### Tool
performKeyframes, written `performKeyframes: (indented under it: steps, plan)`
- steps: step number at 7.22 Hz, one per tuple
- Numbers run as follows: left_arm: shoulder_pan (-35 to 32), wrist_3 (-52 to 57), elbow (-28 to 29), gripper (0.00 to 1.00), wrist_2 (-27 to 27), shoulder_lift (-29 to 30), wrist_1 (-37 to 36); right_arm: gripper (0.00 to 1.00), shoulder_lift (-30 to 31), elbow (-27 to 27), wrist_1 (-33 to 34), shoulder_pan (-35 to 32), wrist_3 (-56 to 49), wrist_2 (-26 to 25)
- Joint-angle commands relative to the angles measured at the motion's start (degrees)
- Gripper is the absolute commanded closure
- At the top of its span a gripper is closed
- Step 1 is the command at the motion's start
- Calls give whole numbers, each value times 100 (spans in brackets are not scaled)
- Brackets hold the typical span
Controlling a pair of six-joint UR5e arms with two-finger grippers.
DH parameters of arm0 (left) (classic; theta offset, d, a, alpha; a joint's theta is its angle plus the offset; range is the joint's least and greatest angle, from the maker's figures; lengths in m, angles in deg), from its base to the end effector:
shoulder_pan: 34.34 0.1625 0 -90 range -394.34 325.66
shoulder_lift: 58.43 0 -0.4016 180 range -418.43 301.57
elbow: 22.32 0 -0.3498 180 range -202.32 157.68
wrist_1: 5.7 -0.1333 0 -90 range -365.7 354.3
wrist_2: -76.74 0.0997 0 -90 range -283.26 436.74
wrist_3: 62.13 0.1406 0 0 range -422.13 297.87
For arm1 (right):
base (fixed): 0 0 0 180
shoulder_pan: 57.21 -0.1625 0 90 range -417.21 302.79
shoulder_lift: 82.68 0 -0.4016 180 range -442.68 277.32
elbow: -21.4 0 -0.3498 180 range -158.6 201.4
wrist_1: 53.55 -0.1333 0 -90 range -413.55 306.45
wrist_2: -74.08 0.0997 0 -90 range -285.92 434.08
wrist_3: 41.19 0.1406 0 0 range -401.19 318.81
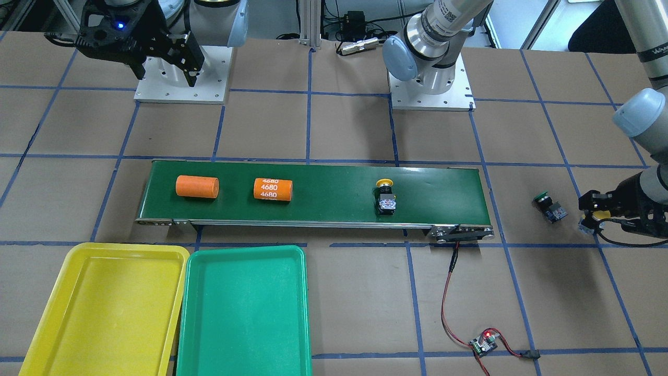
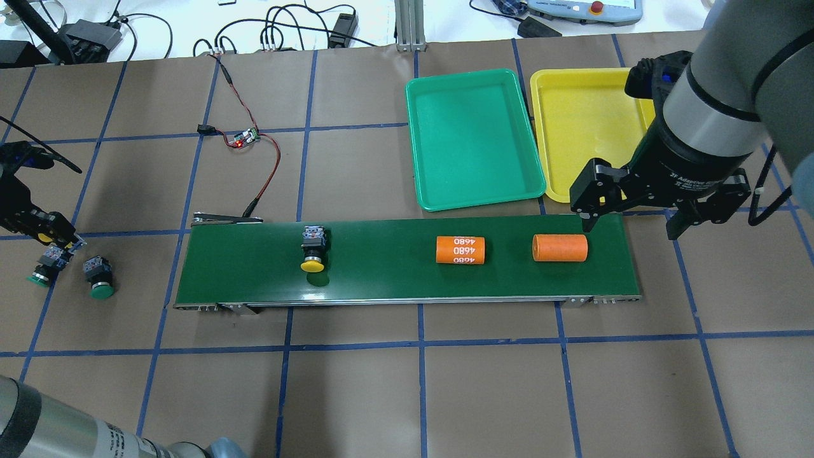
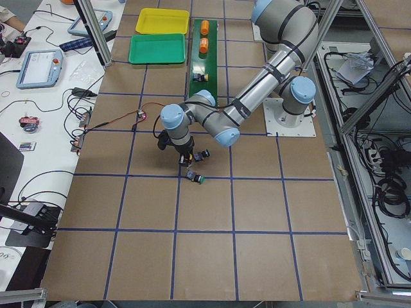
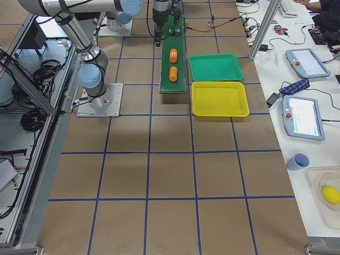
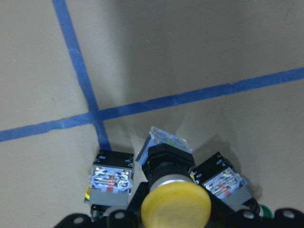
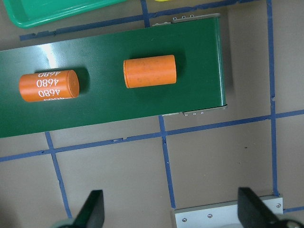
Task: Sort buttons by color to trays
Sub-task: 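Place the second yellow-capped button on the belt with the left gripper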
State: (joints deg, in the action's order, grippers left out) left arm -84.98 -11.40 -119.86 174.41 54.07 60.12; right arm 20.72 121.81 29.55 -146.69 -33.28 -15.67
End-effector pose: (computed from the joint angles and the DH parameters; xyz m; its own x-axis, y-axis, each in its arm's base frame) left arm 0.2548 -0.4913 0.2096 -0.9789 0.2043 -0.0050 0.2006 0.9653 0.1674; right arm 0.1308 -0.3473 0.4243 -0.9892 0.1466 0.0051 0.1466 0.9868 0.0681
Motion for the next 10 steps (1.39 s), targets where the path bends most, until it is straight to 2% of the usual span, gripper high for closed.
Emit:
performKeyframes:
  steps: [1,3,4,5,8,10]
  plan:
    - [-470,-795,-71,100,-185,-656,937,0,-21,5,5,0,0,2]
    - [-1445,-2009,-386,100,-755,-1263,1545,0,-21,5,5,0,0,-16]
    - [-1745,-3007,-745,100,-1141,-1501,1540,0,-30,5,5,0,0,-16]
    - [-2148,-3669,-1053,100,-1206,-1608,1461,0,-30,5,-4,0,0,-33]
    - [-2469,-4299,-1197,100,-1207,-1670,1197,0,-47,5,110,0,44,-7]
    - [-2469,-4318,-1293,100,-1206,-1382,1022,0,-56,13,198,0,18,20]
